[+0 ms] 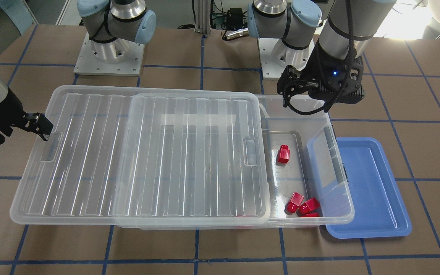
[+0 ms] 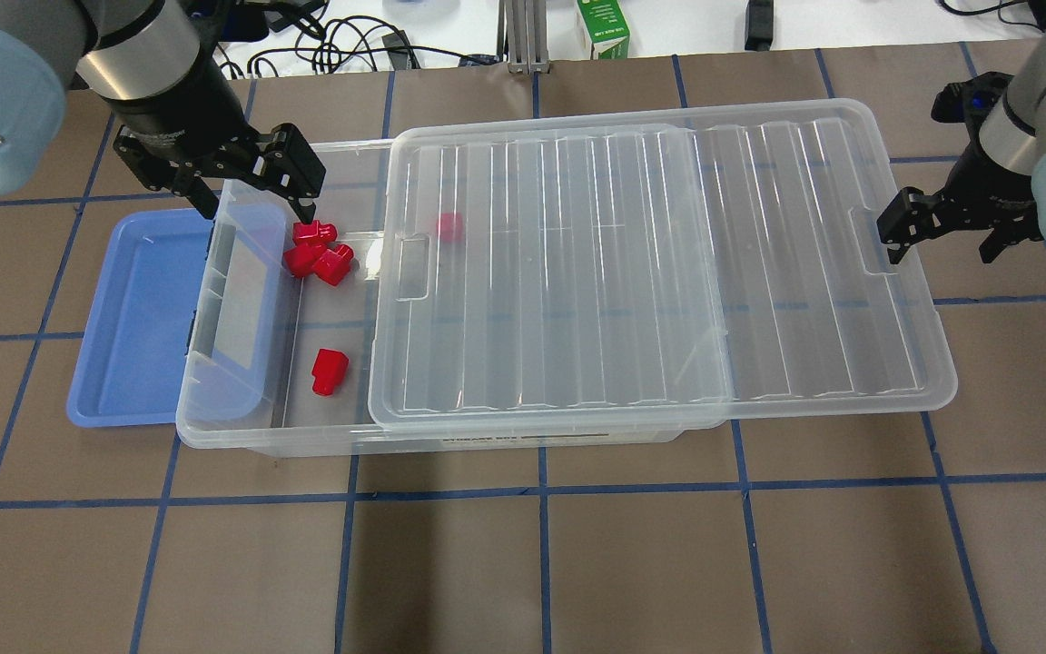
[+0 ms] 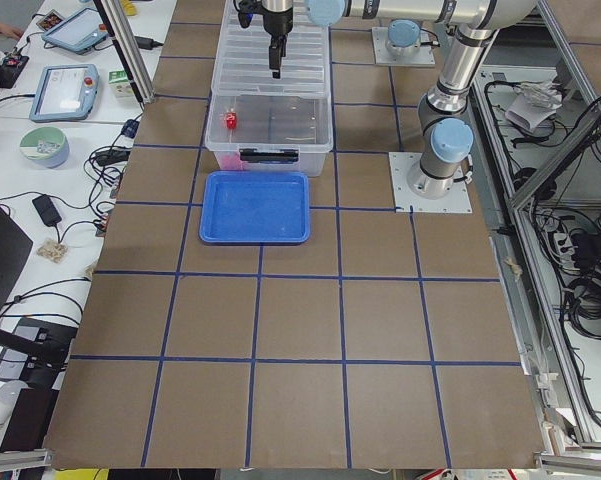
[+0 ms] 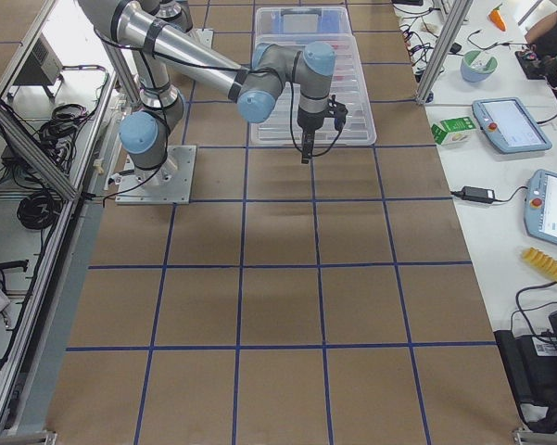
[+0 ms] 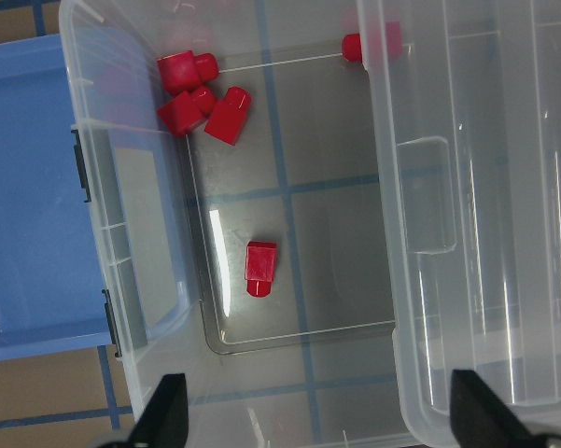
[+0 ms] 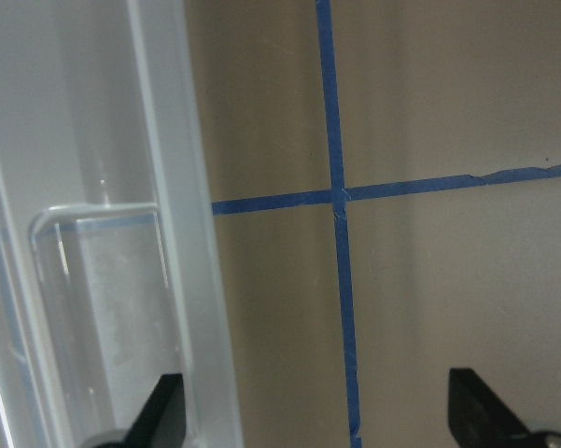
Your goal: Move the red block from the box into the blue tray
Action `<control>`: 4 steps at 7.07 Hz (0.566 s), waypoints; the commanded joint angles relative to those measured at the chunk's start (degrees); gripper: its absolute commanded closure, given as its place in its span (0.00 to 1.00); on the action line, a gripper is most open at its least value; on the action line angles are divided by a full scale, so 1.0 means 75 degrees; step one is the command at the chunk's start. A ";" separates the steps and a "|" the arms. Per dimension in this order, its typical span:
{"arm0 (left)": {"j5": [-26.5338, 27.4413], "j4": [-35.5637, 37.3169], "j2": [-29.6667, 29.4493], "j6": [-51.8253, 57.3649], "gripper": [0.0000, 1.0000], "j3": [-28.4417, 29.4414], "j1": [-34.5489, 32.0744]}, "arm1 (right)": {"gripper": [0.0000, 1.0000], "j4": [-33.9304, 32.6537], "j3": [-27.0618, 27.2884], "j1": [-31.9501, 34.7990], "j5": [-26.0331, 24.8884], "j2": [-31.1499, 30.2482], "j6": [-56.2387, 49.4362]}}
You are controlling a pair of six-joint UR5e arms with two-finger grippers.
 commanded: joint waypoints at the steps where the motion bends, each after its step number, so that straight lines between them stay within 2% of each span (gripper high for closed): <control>1: -0.0007 0.0876 -0.0453 0.0056 0.00 -0.0651 0.0057 | 0.00 0.1007 -0.0755 0.0244 0.0219 -0.0293 0.0093; 2: -0.0007 0.1926 -0.0594 0.0509 0.00 -0.1282 0.0185 | 0.00 0.2209 -0.1502 0.0513 0.0337 -0.0457 0.0175; 3: 0.0004 0.2319 -0.0642 0.0641 0.00 -0.1694 0.0348 | 0.00 0.2941 -0.2148 0.0945 0.0338 -0.0540 0.0477; 4: 0.0051 0.2404 -0.0654 0.0573 0.00 -0.1988 0.0373 | 0.00 0.3018 -0.2398 0.1610 0.0338 -0.0518 0.0898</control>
